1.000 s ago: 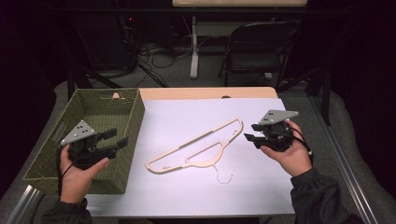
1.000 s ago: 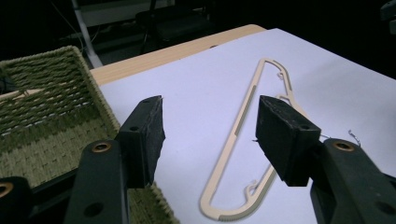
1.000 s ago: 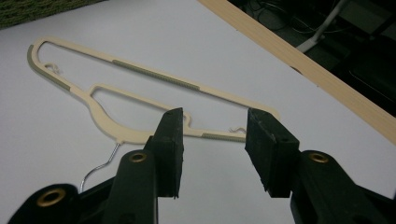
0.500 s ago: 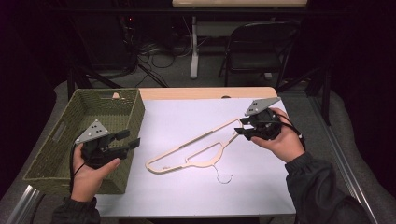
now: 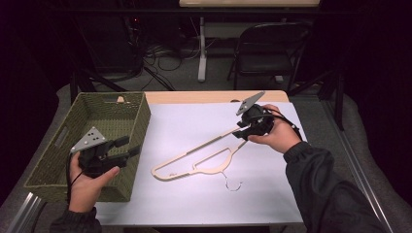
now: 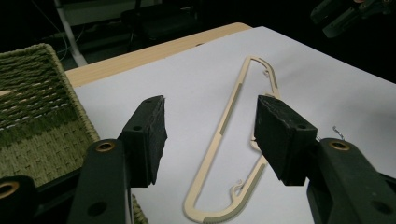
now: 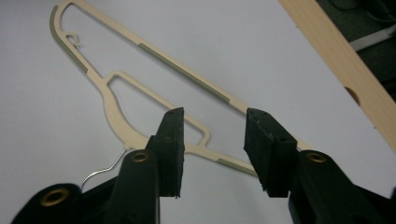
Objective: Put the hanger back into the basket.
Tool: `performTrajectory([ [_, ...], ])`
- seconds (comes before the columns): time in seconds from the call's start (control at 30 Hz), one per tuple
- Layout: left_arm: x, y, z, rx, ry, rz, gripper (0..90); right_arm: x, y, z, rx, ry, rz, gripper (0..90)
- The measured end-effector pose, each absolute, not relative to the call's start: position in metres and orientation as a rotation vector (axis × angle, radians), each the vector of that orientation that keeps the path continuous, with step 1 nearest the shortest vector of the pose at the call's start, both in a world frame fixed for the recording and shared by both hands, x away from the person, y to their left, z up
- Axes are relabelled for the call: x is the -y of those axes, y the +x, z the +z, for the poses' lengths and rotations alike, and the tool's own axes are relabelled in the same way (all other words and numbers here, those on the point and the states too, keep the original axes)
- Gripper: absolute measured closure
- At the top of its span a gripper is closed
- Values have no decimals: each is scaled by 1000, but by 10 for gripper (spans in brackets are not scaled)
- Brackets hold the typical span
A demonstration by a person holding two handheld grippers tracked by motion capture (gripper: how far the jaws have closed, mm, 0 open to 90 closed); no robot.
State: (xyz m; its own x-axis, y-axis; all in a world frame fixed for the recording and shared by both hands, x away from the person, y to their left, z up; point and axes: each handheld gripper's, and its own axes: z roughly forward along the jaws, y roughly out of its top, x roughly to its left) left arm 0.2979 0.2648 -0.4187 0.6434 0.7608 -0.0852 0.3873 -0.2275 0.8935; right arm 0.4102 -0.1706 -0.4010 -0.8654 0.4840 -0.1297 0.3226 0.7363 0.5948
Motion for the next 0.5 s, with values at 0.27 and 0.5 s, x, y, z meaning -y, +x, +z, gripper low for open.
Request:
performTrajectory([
  [0.27, -278, 295, -421, -957, 1823, 455, 419, 152, 429, -418, -2714, 603, 756, 442],
  [0.5, -285, 295, -424, -990, 1789, 450, 394, 136, 438, -446, -2741, 522, 641, 426],
])
